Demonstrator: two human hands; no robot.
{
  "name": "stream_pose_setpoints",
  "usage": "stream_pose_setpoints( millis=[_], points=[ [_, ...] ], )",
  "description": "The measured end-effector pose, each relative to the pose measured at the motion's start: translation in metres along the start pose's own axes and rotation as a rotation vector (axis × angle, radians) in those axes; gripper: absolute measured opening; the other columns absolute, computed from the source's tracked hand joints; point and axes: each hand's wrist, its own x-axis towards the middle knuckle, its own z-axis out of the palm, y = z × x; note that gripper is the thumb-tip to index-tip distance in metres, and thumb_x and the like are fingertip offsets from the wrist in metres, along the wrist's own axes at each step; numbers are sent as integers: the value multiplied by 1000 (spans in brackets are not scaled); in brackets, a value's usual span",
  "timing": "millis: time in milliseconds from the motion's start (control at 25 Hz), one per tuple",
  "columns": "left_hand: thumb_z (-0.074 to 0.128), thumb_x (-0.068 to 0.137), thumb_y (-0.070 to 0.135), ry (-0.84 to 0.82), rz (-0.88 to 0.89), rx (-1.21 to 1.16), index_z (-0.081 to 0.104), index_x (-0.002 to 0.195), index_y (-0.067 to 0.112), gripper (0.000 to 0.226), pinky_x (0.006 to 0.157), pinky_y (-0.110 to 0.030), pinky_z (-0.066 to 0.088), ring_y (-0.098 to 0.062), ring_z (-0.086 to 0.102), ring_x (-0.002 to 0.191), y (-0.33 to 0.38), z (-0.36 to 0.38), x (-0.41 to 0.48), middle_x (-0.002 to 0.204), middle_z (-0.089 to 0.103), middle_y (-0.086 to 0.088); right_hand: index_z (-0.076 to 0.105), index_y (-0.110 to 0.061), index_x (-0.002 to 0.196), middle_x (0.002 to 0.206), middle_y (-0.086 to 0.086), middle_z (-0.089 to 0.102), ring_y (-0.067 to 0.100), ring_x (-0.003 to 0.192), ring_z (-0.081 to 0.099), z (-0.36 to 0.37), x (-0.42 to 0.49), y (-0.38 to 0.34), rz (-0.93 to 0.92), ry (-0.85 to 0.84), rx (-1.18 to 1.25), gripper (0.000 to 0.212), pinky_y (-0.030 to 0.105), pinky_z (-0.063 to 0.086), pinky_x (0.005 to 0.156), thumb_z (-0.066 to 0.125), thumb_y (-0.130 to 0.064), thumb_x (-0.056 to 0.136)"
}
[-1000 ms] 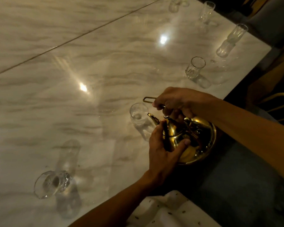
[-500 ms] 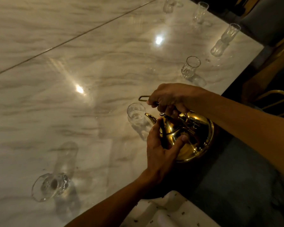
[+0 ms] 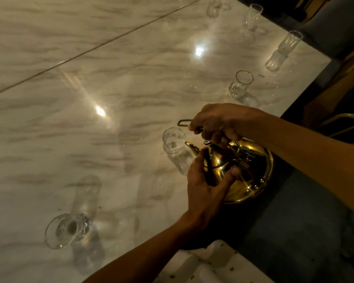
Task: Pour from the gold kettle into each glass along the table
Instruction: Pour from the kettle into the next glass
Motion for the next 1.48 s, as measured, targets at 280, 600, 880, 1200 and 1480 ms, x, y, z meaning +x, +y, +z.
stream_pose_setpoints(
  millis=[280,600,880,1200,1480],
  points=[
    [62,64,85,-31,1,8,34,144,44,94,103,-45,52,-15,49,132,-1,-3,-1,147,45,6,47,-12,66,29,-7,40,3,19,32,2,-2,5,-1,31,1,30,6,25,31,45,-21,95],
    [66,65,80,-52,47,4,30,132,64,77,101,-43,53,-11,52,130,-1,-8,3,144,47,9,49,-11,67,41,-1,38,6,27,28,6,-11,4,-17,126,-24,26,12,24,36,48,-16,92],
    [67,67,78,-73,109,94,31,137,60,82,101,-46,52,-14,49,130,-16,-14,5,144,45,8,53,-8,76,54,4,38,12,41,27,13,-21,19,-69,231,2,18,22,23,43,51,-18,90],
    [57,72,82,-67,197,273,20,146,54,87,110,-51,43,-19,33,143,-43,-16,6,156,32,-1,47,-15,56,38,-4,34,10,31,22,16,-10,53,-149,226,156,35,18,19,38,55,-26,88],
    [55,74,82,-39,279,395,22,149,45,90,111,-56,39,-26,29,146,-50,3,25,158,30,-10,53,-16,57,42,-2,33,11,35,22,-10,-10,73,-242,206,240,34,20,19,36,57,-24,90]
  ],
)
